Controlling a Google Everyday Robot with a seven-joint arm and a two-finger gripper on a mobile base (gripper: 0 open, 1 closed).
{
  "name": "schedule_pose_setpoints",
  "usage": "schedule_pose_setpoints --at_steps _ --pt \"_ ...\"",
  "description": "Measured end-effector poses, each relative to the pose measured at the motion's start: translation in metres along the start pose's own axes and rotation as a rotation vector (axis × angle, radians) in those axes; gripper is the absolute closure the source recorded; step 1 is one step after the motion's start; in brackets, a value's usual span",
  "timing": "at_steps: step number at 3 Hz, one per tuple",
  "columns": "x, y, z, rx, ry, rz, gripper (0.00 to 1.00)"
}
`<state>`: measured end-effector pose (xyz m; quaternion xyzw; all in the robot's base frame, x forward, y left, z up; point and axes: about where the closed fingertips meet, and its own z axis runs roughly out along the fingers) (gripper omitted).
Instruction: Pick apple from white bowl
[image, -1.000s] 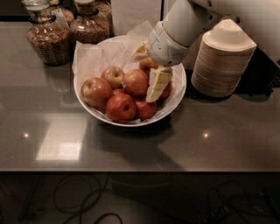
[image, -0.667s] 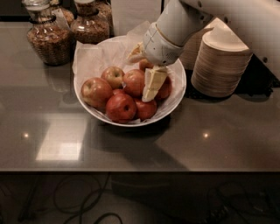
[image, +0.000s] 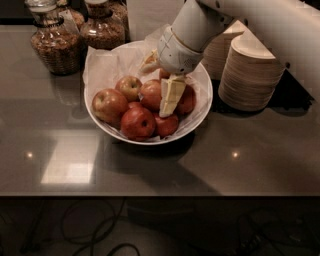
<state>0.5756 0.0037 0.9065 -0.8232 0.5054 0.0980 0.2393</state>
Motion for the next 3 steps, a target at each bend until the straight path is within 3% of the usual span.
schedule_pose_setpoints --at_steps 1,3 --pt "-0.0002 -0.0002 0.0005 -0.001 0.000 -0.001 0.46" --pt "-0.0002 -0.0002 0.0005 -0.001 0.000 -0.001 0.93"
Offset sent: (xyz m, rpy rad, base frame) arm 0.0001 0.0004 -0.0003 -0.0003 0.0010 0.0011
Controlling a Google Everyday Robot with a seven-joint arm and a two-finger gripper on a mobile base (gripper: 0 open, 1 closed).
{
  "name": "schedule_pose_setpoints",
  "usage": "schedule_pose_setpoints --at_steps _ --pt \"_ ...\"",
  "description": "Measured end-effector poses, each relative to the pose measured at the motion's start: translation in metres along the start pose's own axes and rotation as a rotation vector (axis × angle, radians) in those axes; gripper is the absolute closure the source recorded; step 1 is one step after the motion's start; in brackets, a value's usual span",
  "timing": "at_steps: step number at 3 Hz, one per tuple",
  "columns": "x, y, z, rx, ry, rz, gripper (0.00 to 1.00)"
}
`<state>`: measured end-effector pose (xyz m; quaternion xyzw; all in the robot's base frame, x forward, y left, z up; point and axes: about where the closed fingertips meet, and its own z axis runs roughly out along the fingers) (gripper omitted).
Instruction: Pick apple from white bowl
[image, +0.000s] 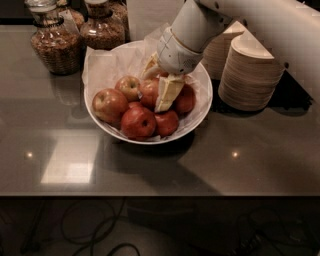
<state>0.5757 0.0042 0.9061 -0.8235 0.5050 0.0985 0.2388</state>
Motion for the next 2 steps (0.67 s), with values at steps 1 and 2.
schedule_pose_setpoints --at_steps 1,2 --pt "0.0000 0.0000 0.0000 0.000 0.000 0.000 1.00" --pt "0.0000 0.0000 -0.0001 0.000 0.000 0.000 1.00"
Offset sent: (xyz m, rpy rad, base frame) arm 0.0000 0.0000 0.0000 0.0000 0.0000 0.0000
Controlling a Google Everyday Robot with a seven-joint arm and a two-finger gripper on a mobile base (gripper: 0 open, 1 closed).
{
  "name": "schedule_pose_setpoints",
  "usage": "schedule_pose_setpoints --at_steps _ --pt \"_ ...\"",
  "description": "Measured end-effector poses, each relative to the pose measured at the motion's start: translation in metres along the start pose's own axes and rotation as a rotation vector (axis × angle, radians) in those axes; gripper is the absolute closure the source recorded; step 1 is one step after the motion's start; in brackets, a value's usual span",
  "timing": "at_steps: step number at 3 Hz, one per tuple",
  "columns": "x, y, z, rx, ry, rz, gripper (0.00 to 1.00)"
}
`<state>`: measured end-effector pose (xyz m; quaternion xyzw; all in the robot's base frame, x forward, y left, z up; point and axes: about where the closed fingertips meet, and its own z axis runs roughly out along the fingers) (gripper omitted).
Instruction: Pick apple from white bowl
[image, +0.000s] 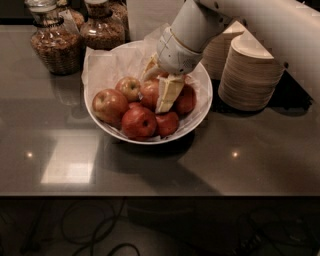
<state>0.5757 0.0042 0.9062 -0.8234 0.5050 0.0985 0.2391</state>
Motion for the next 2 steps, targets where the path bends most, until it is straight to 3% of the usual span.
schedule_pose_setpoints --at_steps 1,2 --pt "-0.001 0.002 -0.011 0.050 -0.041 0.006 1.00" --pt "-0.012 -0.003 -0.039 0.115 -0.098 -0.033 1.00"
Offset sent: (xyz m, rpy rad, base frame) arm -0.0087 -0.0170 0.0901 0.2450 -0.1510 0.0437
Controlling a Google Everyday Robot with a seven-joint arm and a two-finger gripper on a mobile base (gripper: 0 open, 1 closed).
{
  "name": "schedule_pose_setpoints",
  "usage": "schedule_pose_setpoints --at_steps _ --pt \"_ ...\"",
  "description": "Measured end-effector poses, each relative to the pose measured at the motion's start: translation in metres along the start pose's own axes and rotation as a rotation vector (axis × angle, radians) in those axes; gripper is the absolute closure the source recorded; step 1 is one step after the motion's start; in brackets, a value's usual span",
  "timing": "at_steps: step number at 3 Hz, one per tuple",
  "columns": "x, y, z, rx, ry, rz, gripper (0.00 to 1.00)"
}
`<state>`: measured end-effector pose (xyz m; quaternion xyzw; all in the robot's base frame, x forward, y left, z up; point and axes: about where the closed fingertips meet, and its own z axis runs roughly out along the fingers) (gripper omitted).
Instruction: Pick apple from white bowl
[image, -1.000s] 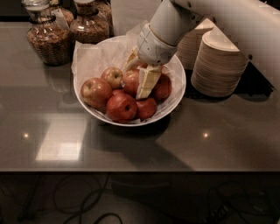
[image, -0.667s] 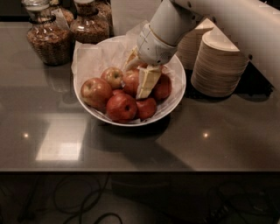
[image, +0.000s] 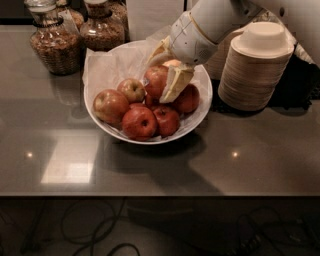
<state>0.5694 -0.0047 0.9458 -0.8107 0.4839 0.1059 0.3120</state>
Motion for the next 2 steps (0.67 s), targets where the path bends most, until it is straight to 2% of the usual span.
schedule_pose_setpoints --at_steps 1,2 --pt "-0.0196 -0.0166 -0.0347 0.065 -0.035 -0.062 1.00" --pt "-0.0196 -0.0166 -0.0347 0.065 -0.035 -0.062 1.00"
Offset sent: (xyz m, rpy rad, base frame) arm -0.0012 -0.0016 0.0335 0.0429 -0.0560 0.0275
